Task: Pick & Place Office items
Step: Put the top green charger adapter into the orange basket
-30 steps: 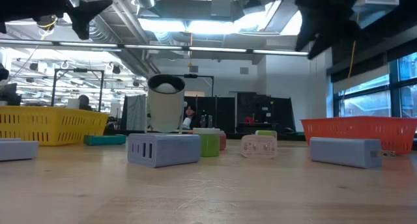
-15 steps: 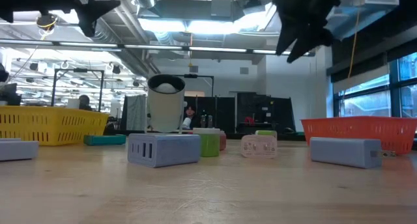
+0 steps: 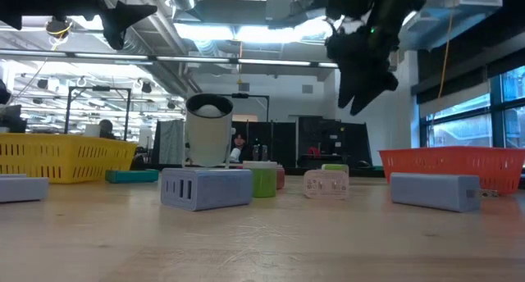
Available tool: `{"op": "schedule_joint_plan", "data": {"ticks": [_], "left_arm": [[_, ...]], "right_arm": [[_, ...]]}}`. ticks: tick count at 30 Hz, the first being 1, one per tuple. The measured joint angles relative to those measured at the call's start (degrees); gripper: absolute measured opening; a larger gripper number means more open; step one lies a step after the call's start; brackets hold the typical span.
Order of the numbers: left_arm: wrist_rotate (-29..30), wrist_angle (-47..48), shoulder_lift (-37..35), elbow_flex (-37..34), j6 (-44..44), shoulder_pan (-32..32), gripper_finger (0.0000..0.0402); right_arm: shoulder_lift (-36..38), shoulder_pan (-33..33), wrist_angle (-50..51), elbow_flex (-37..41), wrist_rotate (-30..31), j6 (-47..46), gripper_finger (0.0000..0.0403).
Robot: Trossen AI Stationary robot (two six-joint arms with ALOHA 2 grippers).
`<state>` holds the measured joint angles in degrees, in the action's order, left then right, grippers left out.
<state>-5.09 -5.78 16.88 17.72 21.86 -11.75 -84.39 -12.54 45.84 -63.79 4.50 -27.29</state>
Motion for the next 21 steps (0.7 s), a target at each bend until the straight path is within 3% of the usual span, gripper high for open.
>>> {"op": "schedule_joint_plan", "data": {"ticks": [4, 21], "left_arm": [[-0.02, 0.00, 0.00, 0.00, -0.16, 0.00, 0.0221], [-0.08, 1.33, 0.00, -0.02, -0.75, 0.02, 0.0220]], "right_arm": [[-3.22, -1.58, -0.31, 0.02, -2.81, 2.25, 0.0240], [-14.52, -3.58, -6.17, 0.02, -3.90, 4.63, 0.0240]]}}
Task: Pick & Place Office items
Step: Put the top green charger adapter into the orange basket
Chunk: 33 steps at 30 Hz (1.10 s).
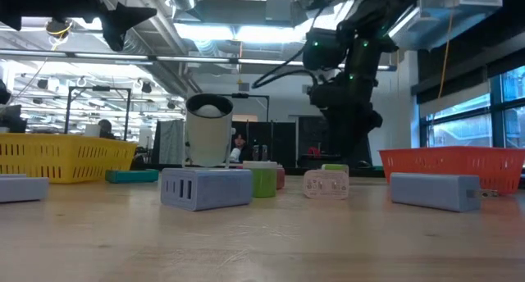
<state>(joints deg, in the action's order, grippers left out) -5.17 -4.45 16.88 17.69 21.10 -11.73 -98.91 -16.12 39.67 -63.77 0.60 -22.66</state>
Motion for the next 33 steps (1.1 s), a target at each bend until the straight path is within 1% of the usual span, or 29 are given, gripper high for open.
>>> {"op": "schedule_joint_plan", "data": {"ticks": [10, 16, 23, 33], "left_arm": [[0.09, 0.46, 0.15, 0.00, 0.17, 0.00, 0.0223], [0.09, 0.45, 0.15, 0.00, -0.26, 0.00, 0.0223], [0.08, 0.44, 0.15, 0.00, -0.26, 0.00, 0.0223], [0.06, 0.44, 0.15, 0.00, -0.26, 0.00, 0.0223]], "right_arm": [[-3.57, -0.83, -2.09, 0.00, 0.44, 1.63, 0.0240], [-3.91, -0.85, -4.12, 0.00, 1.03, 2.11, 0.0240], [-3.91, -0.83, -4.15, 0.00, 1.99, 2.00, 0.0239], [-3.91, -0.83, -3.87, 0.01, 1.53, 0.32, 0.0203]]}}
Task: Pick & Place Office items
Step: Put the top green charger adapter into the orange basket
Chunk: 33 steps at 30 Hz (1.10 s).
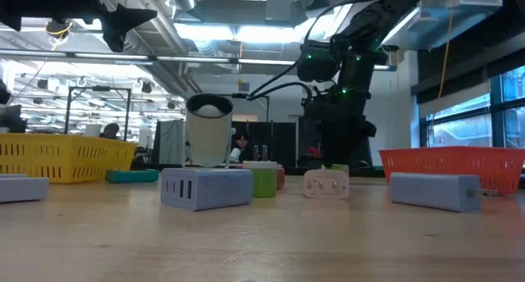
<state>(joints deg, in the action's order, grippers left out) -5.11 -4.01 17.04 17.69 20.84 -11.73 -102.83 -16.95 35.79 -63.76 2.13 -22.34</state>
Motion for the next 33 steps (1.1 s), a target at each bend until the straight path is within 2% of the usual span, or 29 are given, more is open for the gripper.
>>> {"op": "schedule_joint_plan", "data": {"ticks": [5, 12, 16, 27, 33], "left_arm": [[-0.04, 0.00, 0.00, 0.00, 0.16, 0.00, 0.0223], [-0.22, 0.02, 0.00, 0.00, 0.44, 0.00, 0.0223], [-0.21, 0.02, 0.00, 0.00, 0.46, 0.00, 0.0223], [-1.02, 0.04, -0.01, 0.00, 0.94, 0.00, 0.0223], [-1.02, 0.04, 0.00, 0.00, 0.94, 0.00, 0.0223]], "right_arm": [[0.00, 0.04, 0.17, 0.01, -0.52, -0.63, 0.0207], [-0.14, 0.56, 0.15, 0.01, -1.54, -0.25, 0.0247], [-2.42, 1.11, 0.09, 0.08, -1.32, -0.68, 0.0252], [-4.46, 1.29, -1.21, 0.06, -0.04, 0.29, 0.0220], [-4.48, 1.25, -1.18, 0.06, 0.11, 0.51, 0.0182]]}}
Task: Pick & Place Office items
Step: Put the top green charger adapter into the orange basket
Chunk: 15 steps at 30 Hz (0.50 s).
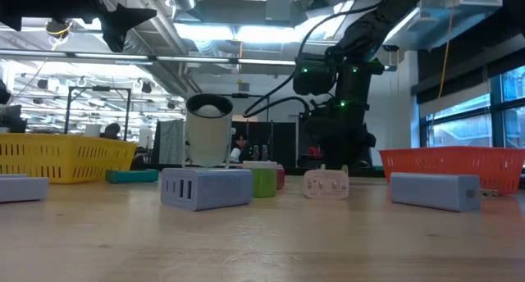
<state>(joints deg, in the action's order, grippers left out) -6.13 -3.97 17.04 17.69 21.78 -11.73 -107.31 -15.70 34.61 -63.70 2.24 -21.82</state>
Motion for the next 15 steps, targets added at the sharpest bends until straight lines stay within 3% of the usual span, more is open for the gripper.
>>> {"op": "schedule_joint_plan", "data": {"ticks": [4, 15], "left_arm": [[0.00, 0.16, 0.00, 0.00, 0.00, 0.00, 0.0223], [0.02, 0.22, -0.03, -0.02, 0.11, 0.00, 0.0223]], "right_arm": [[0.00, 0.00, -0.28, 0.00, 0.07, 0.16, 0.0148], [3.10, 0.00, 0.29, -0.41, 0.12, -0.19, 0.0148]]}}
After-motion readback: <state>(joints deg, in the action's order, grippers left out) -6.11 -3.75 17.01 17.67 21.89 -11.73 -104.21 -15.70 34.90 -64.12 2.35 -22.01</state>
